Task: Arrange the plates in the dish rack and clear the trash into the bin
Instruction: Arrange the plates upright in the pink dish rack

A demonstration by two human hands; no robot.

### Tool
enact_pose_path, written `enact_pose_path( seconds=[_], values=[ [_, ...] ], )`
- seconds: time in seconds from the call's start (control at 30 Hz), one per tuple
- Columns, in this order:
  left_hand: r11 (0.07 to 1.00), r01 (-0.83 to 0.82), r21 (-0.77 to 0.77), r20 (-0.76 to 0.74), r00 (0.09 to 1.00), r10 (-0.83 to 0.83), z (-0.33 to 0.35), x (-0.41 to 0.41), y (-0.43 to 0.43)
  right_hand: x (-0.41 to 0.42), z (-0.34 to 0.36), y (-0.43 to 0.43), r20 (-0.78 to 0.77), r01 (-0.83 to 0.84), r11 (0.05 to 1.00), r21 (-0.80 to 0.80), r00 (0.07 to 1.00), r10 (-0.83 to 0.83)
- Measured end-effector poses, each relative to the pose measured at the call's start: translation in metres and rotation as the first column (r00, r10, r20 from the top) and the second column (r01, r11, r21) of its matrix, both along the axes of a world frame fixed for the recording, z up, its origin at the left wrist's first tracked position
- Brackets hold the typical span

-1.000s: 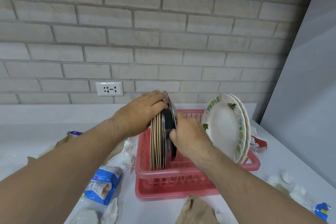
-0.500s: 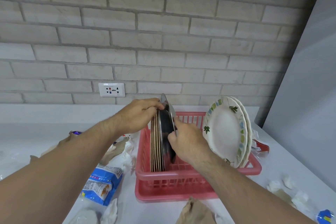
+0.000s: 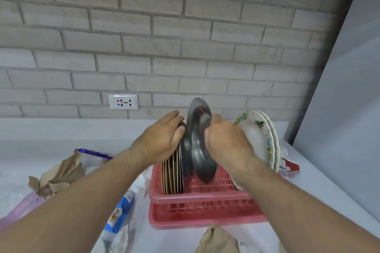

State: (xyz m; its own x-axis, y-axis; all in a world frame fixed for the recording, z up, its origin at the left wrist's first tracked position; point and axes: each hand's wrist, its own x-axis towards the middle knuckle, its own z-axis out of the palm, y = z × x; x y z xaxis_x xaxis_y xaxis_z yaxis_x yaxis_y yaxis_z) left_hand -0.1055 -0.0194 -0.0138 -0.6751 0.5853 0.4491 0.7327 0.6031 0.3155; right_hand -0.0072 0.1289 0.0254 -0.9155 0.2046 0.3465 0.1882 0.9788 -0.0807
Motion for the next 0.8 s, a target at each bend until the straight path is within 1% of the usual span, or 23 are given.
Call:
enact_pose_path(
  seconds=[0.1, 0.17, 0.27, 0.37, 0.5, 0.6, 0.63, 0.7, 0.8],
  values=[
    [1.000, 0.004, -0.018, 0.006, 1.000, -0.004, 0.002, 0.003, 0.002, 0.007, 0.027, 0.017, -0.072, 0.066, 0.995, 0.075, 0.996, -0.061],
    [1.000, -0.011, -0.028, 0.019, 1.000, 0.012, 0.001, 0.003, 0.003, 0.013, 0.048, 0.025, -0.099, 0.144, 0.983, 0.111, 0.986, -0.133],
    [0.998, -0.031, -0.057, 0.031, 0.999, 0.033, 0.000, 0.001, 0.003, 0.018, 0.065, 0.036, -0.134, 0.242, 0.968, 0.072, 0.964, -0.231],
    [0.996, -0.042, -0.075, 0.030, 0.999, 0.044, 0.000, 0.001, 0.002, 0.022, 0.058, 0.043, -0.070, 0.277, 0.960, 0.033, 0.959, -0.274],
    [0.995, -0.054, -0.080, 0.025, 0.998, 0.056, 0.000, 0.002, 0.002, 0.024, 0.036, 0.048, 0.021, 0.285, 0.958, -0.017, 0.958, -0.285],
    [0.995, -0.060, -0.086, 0.019, 0.998, 0.062, -0.001, 0.003, 0.003, 0.026, 0.025, 0.049, 0.094, 0.273, 0.962, -0.005, 0.958, -0.271],
    [0.994, -0.061, -0.086, 0.018, 0.998, 0.063, -0.001, 0.003, 0.004, 0.027, 0.020, 0.050, 0.088, 0.242, 0.970, 0.001, 0.967, -0.241],
    [0.995, -0.062, -0.083, 0.016, 0.998, 0.063, -0.001, 0.003, 0.004, 0.027, 0.010, 0.053, 0.020, 0.172, 0.985, -0.026, 0.985, -0.172],
    [0.995, -0.061, -0.081, 0.017, 0.998, 0.062, 0.000, 0.004, 0.005, 0.026, 0.001, 0.056, 0.016, 0.164, 0.985, -0.044, 0.986, -0.164]
  ],
)
